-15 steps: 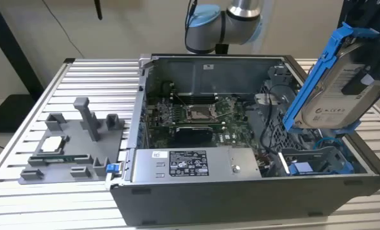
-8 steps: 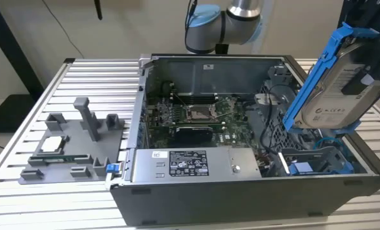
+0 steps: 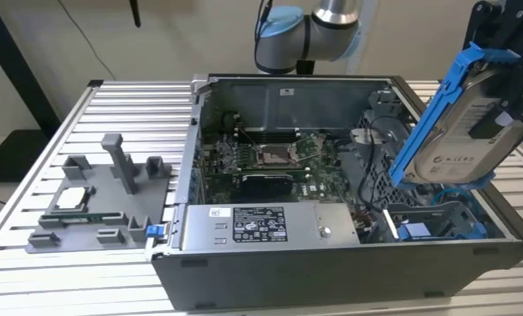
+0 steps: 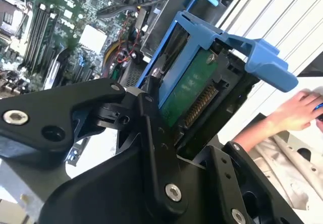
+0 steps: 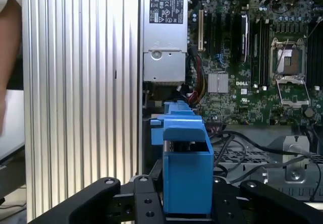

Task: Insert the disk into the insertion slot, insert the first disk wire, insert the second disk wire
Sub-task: 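Insert the disk into the insertion slot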

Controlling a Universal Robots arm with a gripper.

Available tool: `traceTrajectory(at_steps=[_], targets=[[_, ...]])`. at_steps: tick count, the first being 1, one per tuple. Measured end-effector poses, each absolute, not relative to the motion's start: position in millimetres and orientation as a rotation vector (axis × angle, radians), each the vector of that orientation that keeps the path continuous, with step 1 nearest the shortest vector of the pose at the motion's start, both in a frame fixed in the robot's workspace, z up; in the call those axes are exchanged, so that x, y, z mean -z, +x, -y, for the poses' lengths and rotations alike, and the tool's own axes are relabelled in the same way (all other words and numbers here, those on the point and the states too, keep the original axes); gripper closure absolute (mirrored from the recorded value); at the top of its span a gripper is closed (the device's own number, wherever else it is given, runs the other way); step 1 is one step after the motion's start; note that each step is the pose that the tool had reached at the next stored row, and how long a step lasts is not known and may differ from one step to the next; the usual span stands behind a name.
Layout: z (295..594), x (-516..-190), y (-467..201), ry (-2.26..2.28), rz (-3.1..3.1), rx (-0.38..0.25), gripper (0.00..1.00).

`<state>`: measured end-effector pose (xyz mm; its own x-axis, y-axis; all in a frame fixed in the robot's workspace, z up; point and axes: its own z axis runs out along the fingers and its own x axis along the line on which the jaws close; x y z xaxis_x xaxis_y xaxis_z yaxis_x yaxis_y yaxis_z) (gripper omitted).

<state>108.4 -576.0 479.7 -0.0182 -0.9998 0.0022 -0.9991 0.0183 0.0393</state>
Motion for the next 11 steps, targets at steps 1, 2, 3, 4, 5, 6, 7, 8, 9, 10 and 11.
traceTrajectory(at_steps=[1, 2, 3, 4, 5, 6, 7, 8, 9, 10, 11], targets=[[578, -478, 109, 2.181, 2.221, 0.042, 1.0], [580, -476, 110, 2.181, 2.222, 0.043, 1.0], [582, -474, 111, 2.181, 2.222, 0.044, 1.0], [583, -472, 112, 2.182, 2.223, 0.045, 1.0], [584, -470, 114, 2.182, 2.223, 0.046, 1.0], [585, -469, 116, 2.182, 2.224, 0.047, 1.0], [585, -467, 118, 2.182, 2.224, 0.047, 1.0], [585, -465, 119, 2.183, 2.224, 0.048, 1.0], [586, -464, 120, 2.183, 2.224, 0.048, 1.0], [585, -463, 120, 2.183, 2.224, 0.048, 1.0], [585, -463, 121, 2.183, 2.224, 0.048, 1.0]])
